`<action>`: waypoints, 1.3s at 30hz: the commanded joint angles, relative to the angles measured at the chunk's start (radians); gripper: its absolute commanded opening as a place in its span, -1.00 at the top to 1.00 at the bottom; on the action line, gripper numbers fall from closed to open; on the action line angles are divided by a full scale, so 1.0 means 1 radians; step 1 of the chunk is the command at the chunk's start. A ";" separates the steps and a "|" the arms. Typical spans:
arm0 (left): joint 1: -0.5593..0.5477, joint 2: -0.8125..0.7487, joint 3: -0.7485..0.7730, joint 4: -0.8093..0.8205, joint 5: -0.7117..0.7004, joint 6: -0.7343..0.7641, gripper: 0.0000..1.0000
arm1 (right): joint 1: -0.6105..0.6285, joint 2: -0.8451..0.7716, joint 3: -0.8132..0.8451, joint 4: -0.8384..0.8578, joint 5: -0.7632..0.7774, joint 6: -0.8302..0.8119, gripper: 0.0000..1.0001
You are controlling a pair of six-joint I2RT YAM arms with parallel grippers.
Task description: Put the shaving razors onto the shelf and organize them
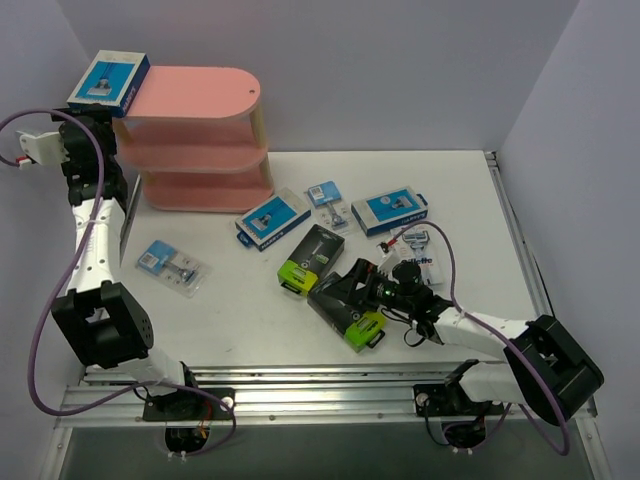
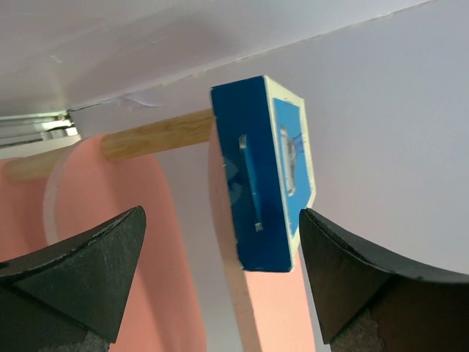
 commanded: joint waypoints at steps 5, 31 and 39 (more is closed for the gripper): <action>0.013 -0.160 -0.090 -0.057 0.007 0.045 -0.88 | -0.009 -0.067 -0.025 -0.133 0.038 -0.022 -0.96; -0.281 -0.813 -0.500 -0.341 0.246 0.421 0.95 | -0.013 -0.133 0.236 -0.475 0.088 -0.188 -0.96; -0.366 -0.893 -0.769 -0.373 0.387 0.415 0.41 | -0.013 -0.105 0.302 -0.507 0.143 -0.187 -0.96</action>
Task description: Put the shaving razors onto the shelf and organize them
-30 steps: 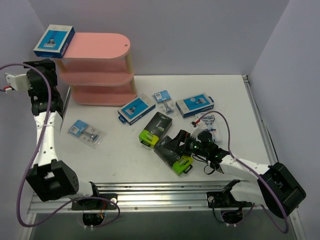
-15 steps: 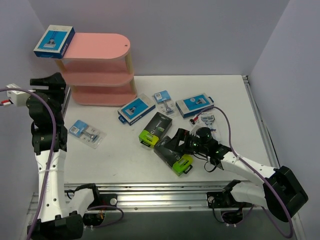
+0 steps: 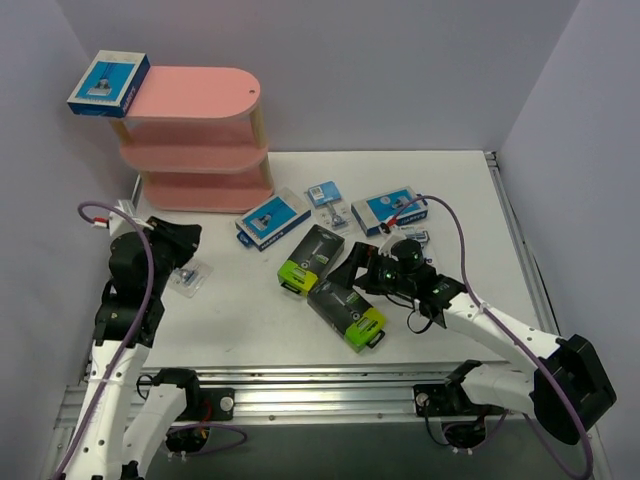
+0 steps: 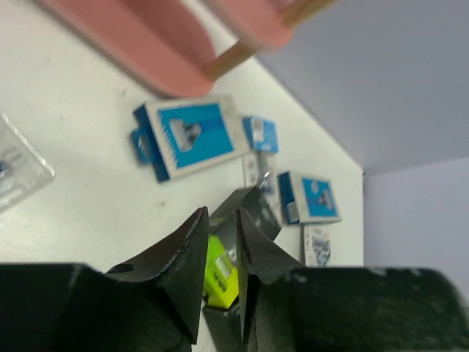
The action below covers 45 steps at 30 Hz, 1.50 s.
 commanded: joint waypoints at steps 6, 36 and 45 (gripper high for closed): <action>-0.020 0.052 -0.277 0.117 0.158 -0.123 0.27 | -0.008 0.062 0.076 0.010 0.070 0.000 -0.96; -0.056 0.690 -0.458 0.935 0.077 -0.185 0.06 | -0.246 0.265 0.096 0.083 -0.107 -0.126 -0.96; -0.056 0.865 -0.427 1.097 0.047 -0.224 -0.01 | -0.318 0.338 0.078 0.142 -0.181 -0.149 -0.94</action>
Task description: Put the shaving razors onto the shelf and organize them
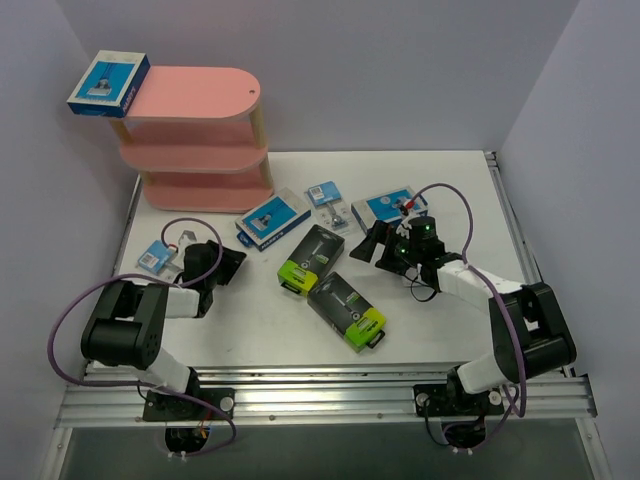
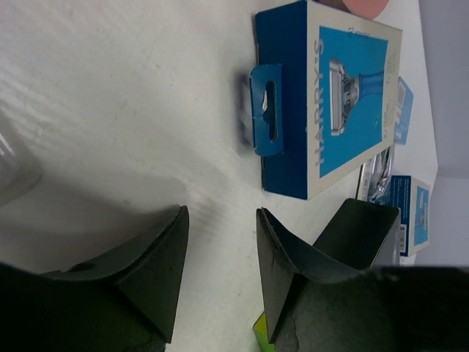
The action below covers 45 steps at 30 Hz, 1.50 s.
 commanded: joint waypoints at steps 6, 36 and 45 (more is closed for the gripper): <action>-0.009 0.141 0.028 0.262 -0.031 -0.049 -0.02 | -0.043 0.044 -0.004 0.034 -0.051 -0.070 -0.94; -0.006 0.301 0.152 0.307 -0.137 -0.026 -0.04 | -0.135 0.113 -0.013 0.067 -0.108 -0.092 -0.93; -0.006 0.315 0.160 0.279 -0.148 -0.023 0.24 | -0.139 0.121 -0.014 0.072 -0.108 -0.092 -0.93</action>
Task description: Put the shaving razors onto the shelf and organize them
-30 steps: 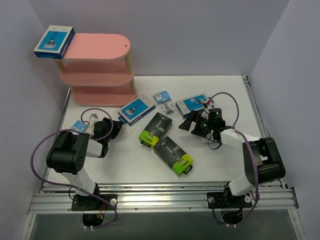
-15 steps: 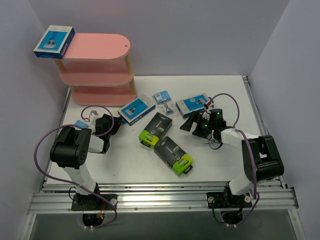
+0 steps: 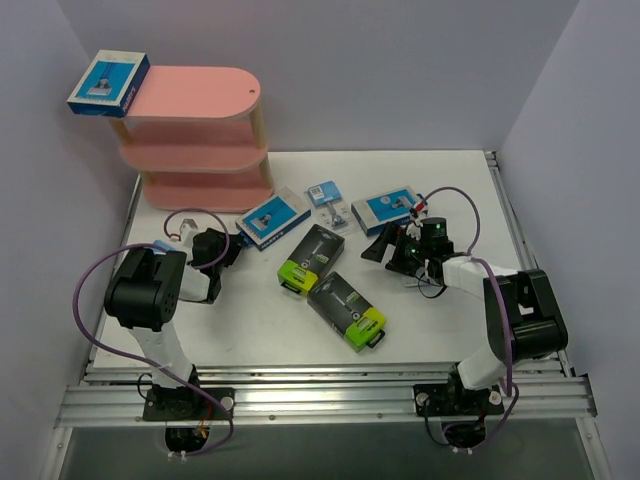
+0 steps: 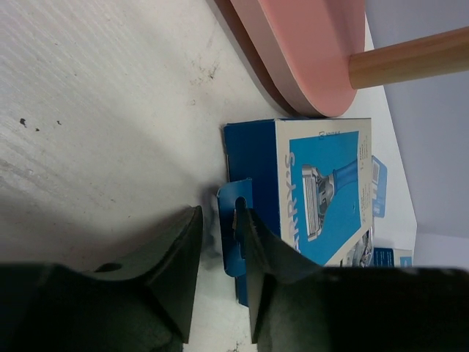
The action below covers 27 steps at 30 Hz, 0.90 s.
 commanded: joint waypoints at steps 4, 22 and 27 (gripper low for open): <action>0.006 0.020 0.011 -0.023 -0.032 0.016 0.43 | -0.010 0.014 -0.007 0.032 -0.020 -0.014 -0.93; 0.017 -0.224 0.023 -0.230 -0.058 0.121 0.95 | -0.011 -0.035 -0.021 0.023 -0.025 -0.009 -0.92; 0.015 -0.345 0.012 -0.336 -0.058 0.138 0.95 | -0.011 -0.081 -0.019 0.006 -0.026 -0.006 -0.93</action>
